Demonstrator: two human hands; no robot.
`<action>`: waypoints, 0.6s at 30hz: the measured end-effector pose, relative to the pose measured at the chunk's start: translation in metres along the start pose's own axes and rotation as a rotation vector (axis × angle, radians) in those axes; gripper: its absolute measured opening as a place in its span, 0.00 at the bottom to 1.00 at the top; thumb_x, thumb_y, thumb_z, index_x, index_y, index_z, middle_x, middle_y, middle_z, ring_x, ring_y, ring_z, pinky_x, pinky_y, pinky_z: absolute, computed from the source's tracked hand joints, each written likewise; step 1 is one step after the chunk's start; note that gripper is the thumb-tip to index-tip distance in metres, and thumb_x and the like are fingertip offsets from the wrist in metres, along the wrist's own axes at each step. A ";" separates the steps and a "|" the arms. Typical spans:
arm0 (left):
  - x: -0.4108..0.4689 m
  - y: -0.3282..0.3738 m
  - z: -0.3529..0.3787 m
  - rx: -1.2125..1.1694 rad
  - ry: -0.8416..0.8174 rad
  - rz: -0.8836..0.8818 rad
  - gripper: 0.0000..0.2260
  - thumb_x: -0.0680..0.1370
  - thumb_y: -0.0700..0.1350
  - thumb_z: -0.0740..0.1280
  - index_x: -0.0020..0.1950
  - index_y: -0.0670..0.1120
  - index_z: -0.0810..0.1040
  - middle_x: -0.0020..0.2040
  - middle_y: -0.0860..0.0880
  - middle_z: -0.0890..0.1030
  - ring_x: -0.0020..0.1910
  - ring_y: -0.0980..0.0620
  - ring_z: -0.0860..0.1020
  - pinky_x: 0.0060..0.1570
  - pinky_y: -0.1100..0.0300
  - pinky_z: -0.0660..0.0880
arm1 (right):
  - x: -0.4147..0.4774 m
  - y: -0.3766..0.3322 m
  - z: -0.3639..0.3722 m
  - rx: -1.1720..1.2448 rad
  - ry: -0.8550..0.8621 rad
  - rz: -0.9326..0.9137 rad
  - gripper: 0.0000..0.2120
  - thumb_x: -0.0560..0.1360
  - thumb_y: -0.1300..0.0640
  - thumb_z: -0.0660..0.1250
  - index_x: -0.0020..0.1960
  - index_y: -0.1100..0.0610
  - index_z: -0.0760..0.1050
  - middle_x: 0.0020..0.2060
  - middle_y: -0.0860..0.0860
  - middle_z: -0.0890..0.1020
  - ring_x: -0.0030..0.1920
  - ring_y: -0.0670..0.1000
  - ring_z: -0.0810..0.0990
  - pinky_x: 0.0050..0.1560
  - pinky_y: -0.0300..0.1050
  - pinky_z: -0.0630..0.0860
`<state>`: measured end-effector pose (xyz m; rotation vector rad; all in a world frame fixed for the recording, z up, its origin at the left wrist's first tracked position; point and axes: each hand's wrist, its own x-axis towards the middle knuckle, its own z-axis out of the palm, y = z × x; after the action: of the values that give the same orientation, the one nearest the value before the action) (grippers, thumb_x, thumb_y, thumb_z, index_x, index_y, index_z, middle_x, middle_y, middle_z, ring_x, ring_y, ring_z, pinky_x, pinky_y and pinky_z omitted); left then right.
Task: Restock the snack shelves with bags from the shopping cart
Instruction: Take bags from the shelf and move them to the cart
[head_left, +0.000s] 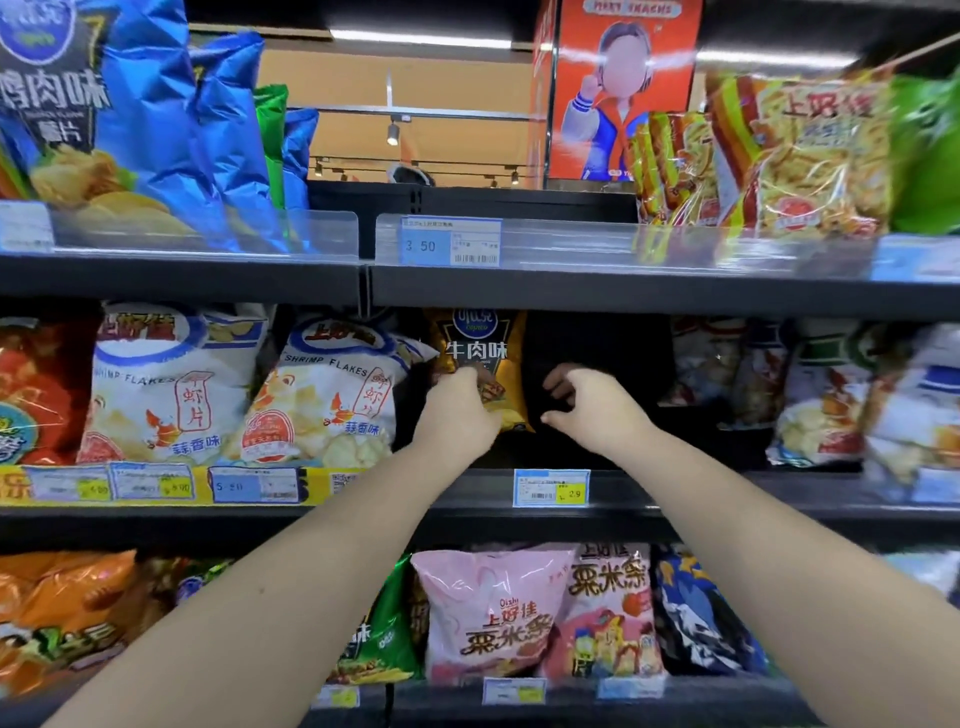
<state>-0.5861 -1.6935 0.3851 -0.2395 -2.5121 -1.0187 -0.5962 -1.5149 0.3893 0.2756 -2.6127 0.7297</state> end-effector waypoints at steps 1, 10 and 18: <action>-0.002 0.006 0.005 0.032 -0.013 0.053 0.17 0.74 0.44 0.70 0.63 0.48 0.75 0.57 0.47 0.79 0.57 0.47 0.78 0.54 0.53 0.77 | -0.008 0.002 -0.005 -0.056 0.037 0.000 0.16 0.72 0.55 0.73 0.59 0.52 0.75 0.52 0.49 0.79 0.53 0.49 0.77 0.54 0.45 0.76; -0.028 0.110 0.066 0.268 -0.062 0.467 0.16 0.78 0.44 0.64 0.66 0.53 0.73 0.61 0.47 0.74 0.61 0.44 0.71 0.57 0.48 0.69 | -0.096 0.051 -0.093 -0.564 0.289 0.030 0.14 0.75 0.55 0.66 0.60 0.54 0.74 0.53 0.54 0.80 0.55 0.58 0.76 0.52 0.54 0.75; -0.095 0.240 0.151 0.227 -0.170 0.732 0.11 0.78 0.46 0.63 0.60 0.49 0.74 0.59 0.45 0.75 0.61 0.41 0.71 0.58 0.47 0.67 | -0.213 0.130 -0.189 -0.764 0.289 0.257 0.13 0.75 0.57 0.65 0.59 0.57 0.73 0.51 0.57 0.79 0.53 0.61 0.76 0.45 0.52 0.70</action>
<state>-0.4742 -1.4167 0.3964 -1.1085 -2.3352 -0.4249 -0.3807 -1.2884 0.3849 -0.3669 -2.4506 -0.1824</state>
